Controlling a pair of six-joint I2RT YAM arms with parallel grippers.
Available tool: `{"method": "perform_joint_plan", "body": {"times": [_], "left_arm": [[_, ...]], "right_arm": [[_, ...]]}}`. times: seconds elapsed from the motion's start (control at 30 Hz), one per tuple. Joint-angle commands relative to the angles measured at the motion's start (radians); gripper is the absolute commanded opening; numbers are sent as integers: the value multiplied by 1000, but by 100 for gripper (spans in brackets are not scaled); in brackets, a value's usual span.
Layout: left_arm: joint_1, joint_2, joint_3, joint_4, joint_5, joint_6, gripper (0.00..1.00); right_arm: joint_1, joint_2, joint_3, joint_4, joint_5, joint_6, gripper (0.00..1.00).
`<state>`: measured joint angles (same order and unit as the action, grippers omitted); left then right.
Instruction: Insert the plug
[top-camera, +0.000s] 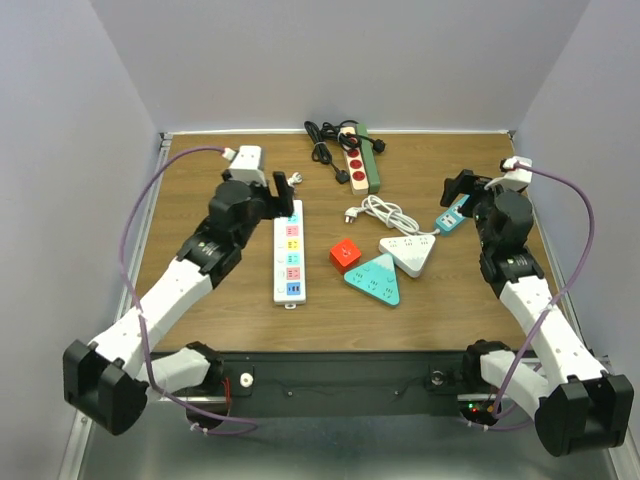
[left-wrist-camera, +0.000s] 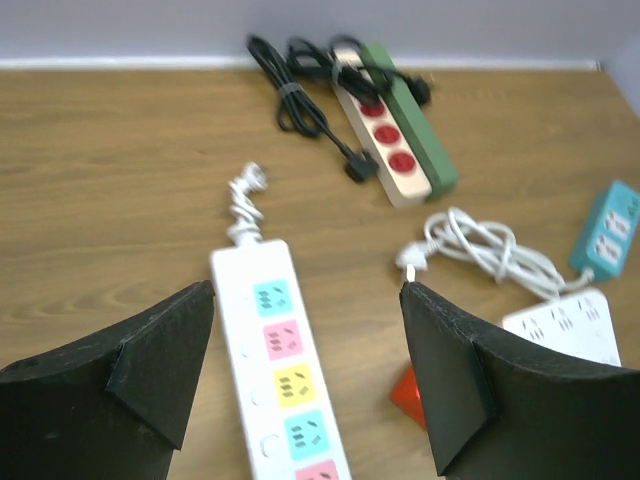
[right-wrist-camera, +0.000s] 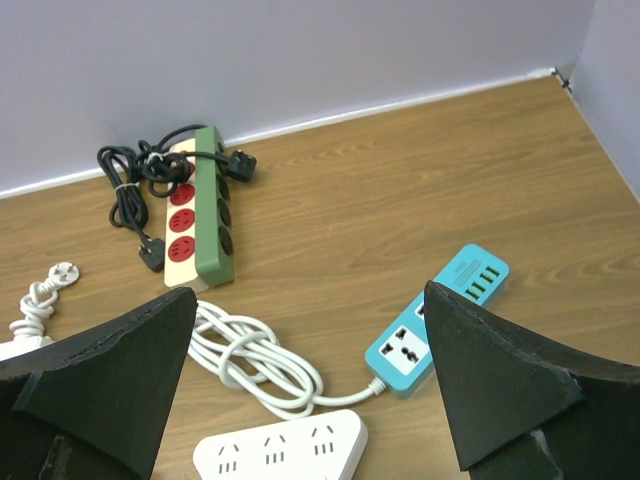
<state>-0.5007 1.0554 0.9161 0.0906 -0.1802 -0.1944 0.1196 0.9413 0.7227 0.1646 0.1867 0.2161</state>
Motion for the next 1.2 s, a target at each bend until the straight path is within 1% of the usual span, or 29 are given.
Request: {"method": "perform_joint_plan", "body": {"times": [0.0, 0.03, 0.07, 0.13, 0.17, 0.27, 0.3, 0.37, 0.6, 0.67, 0.7, 0.83, 1.0, 1.17], "left_arm": [[-107, 61, 27, -14, -18, -29, 86], [-128, 77, 30, -14, -15, -31, 86], [-180, 109, 36, -12, -10, -30, 86], [-226, 144, 43, -2, 18, -1, 86], [-255, 178, 44, 0, 53, 7, 86], [-275, 219, 50, 12, 151, 26, 86], [-286, 236, 50, 23, 222, 30, 86], [-297, 256, 47, 44, 312, 70, 87], [-308, 356, 66, 51, 428, 180, 87], [-309, 396, 81, 47, 436, 190, 88], [-309, 406, 87, 47, 432, 225, 88], [-308, 465, 107, 41, 427, 268, 88], [-308, 528, 122, 43, 363, 300, 90], [-308, 574, 135, 32, 372, 326, 90]], "right_arm": [[2, 5, 24, -7, 40, 31, 100], [2, 10, 26, -10, 45, 32, 100], [2, 14, 26, -16, 43, 34, 100], [2, 27, 30, -23, 45, 34, 100], [2, 34, 32, -33, 45, 34, 100], [2, 37, 40, -46, 45, 34, 100], [2, 37, 40, -48, 45, 34, 100], [2, 39, 38, -51, 43, 37, 100], [2, 57, 40, -56, 19, 37, 100], [0, 56, 41, -57, 13, 39, 100], [2, 57, 44, -59, 8, 40, 100], [2, 53, 47, -65, -6, 40, 100], [2, 45, 52, -71, -26, 40, 100], [2, 50, 58, -74, -39, 37, 100]]}}
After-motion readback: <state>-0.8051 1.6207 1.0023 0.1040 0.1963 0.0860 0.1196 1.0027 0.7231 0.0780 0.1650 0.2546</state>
